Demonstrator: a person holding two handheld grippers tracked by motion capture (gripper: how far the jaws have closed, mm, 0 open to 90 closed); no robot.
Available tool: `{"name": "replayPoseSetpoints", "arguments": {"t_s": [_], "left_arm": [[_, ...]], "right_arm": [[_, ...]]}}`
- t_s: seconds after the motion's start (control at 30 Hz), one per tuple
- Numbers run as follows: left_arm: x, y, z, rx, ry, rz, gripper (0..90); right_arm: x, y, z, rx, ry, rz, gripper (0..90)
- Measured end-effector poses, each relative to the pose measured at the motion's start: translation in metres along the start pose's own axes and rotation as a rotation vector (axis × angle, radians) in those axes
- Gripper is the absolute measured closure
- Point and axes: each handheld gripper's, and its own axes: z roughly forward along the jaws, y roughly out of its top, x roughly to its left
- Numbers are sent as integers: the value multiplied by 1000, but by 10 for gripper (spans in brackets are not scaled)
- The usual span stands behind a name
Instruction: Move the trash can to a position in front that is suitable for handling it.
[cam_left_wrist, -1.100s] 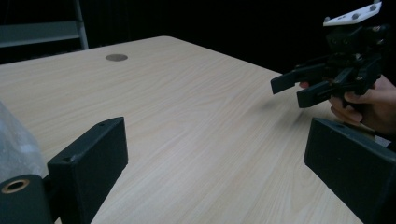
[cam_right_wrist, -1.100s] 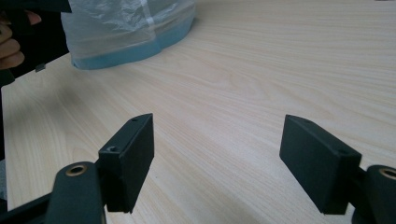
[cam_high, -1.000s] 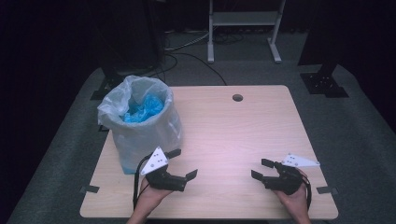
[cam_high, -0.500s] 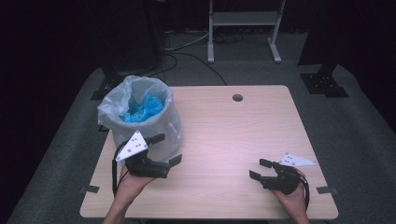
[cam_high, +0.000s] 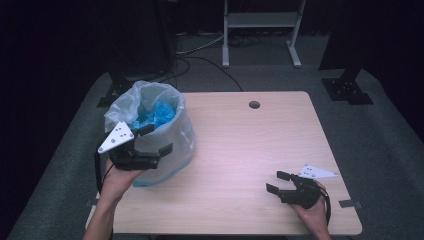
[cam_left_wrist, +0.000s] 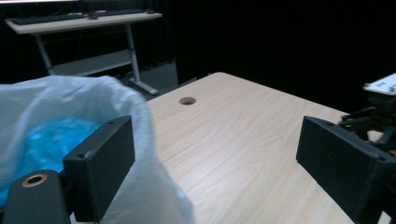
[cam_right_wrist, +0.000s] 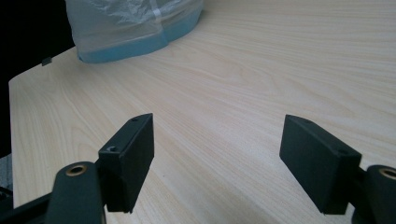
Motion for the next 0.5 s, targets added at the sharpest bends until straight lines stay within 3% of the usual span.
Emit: {"name": "replayPoseSetpoints", "arguments": {"t_s": [0.13, 0.23, 0.5], "left_arm": [[10, -1, 0, 20, 15, 1, 129], [21, -2, 1, 62, 29, 16, 157], [34, -5, 8, 142, 44, 33, 224]], "right_arm": [[0, 0, 1, 5, -1, -1, 251], [0, -1, 1, 8, 1, -3, 251], [0, -1, 0, 6, 2, -1, 251]]}}
